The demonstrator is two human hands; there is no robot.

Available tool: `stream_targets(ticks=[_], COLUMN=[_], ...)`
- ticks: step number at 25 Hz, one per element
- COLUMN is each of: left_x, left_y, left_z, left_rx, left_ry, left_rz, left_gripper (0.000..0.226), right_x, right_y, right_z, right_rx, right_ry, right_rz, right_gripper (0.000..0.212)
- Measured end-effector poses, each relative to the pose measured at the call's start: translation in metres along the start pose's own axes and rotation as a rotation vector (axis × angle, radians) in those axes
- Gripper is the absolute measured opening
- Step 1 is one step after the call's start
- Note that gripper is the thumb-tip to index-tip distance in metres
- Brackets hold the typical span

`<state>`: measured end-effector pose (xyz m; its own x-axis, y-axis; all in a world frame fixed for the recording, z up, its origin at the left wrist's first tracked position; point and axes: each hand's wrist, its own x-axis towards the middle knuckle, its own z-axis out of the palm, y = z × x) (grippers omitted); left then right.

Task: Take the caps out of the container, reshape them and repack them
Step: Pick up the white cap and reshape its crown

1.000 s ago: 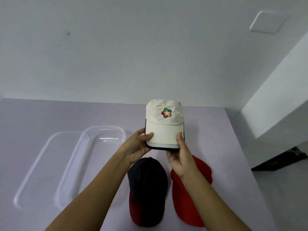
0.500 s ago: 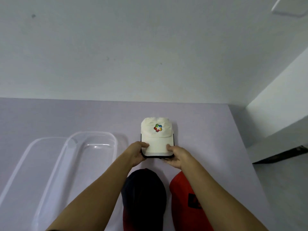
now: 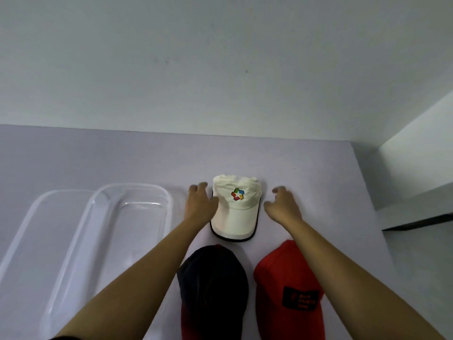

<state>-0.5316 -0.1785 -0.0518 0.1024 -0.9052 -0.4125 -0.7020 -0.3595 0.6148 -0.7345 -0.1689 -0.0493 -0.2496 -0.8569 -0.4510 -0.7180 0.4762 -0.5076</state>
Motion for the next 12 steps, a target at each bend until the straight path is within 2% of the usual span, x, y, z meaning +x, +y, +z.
stream_targets(ticks=[2, 5, 8, 12], left_x=[0.012, 0.027, 0.032, 0.035], left_y=[0.006, 0.010, 0.006, 0.003], left_z=[-0.011, -0.018, -0.010, -0.002], left_rx=[-0.099, -0.035, -0.033, 0.151], left_ry=[0.067, -0.078, -0.118, -0.042], left_rz=[0.200, 0.390, 0.414, 0.407], left_gripper=[0.051, 0.051, 0.034, 0.026], right_x=[0.006, 0.012, 0.017, 0.026], right_y=[-0.006, -0.019, -0.023, -0.027], right_z=[-0.004, -0.005, 0.003, 0.007], right_rx=[0.148, 0.143, 0.026, -0.173], right_ry=[0.154, 0.020, -0.094, -0.002], right_rz=[-0.250, -0.479, -0.517, -0.438], right_gripper=[0.043, 0.044, 0.042, 0.030])
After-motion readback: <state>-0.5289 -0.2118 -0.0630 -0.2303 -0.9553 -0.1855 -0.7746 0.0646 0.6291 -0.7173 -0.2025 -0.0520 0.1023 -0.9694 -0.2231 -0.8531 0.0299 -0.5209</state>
